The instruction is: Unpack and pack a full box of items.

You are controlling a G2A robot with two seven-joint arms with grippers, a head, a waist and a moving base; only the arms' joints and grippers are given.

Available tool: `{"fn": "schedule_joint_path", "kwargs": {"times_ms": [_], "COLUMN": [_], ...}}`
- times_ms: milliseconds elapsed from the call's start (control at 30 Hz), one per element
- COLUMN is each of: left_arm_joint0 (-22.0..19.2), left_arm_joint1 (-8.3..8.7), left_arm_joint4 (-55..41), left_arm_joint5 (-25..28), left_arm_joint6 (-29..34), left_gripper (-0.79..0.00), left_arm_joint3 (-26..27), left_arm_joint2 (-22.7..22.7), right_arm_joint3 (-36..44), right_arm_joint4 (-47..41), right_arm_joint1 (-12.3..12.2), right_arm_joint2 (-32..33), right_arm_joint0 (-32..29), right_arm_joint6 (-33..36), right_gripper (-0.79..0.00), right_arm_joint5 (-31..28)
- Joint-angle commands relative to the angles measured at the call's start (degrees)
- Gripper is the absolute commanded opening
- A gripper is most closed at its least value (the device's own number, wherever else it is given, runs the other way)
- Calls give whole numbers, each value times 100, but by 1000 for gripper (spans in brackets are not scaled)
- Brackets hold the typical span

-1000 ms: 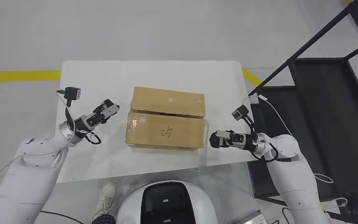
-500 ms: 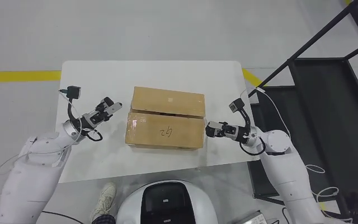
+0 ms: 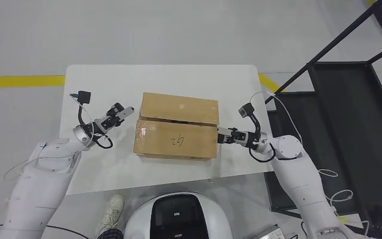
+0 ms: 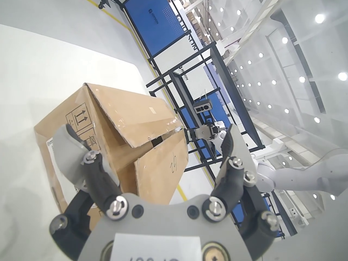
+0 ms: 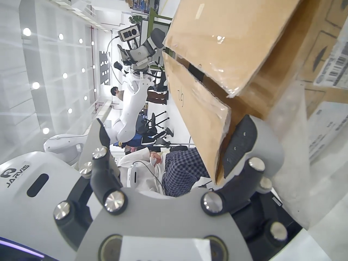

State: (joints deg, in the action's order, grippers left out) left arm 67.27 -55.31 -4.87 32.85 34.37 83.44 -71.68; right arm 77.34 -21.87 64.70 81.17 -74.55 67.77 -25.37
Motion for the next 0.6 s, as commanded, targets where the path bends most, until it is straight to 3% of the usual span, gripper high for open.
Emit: {"fn": "schedule_joint_path", "kwargs": {"times_ms": [0,300,567], "left_arm_joint0": [6,104,161], "left_arm_joint1": [-5,-12,-18], "left_arm_joint4": [-40,-227,-187], "left_arm_joint5": [14,72,602], "left_arm_joint6": [8,102,293], "left_gripper": [0,0,0], "left_arm_joint3": [28,178,215], "left_arm_joint2": [-6,-89,-93], "right_arm_joint3": [-110,-368,583], "right_arm_joint4": [-157,-1325,-1207], "right_arm_joint1": [7,6,-118], "right_arm_joint2": [-60,-149,-94], "right_arm_joint0": [73,414,-233], "right_arm_joint6": [104,1014,1388], "right_gripper": [0,0,0], "right_arm_joint5": [-44,-100,274]}}
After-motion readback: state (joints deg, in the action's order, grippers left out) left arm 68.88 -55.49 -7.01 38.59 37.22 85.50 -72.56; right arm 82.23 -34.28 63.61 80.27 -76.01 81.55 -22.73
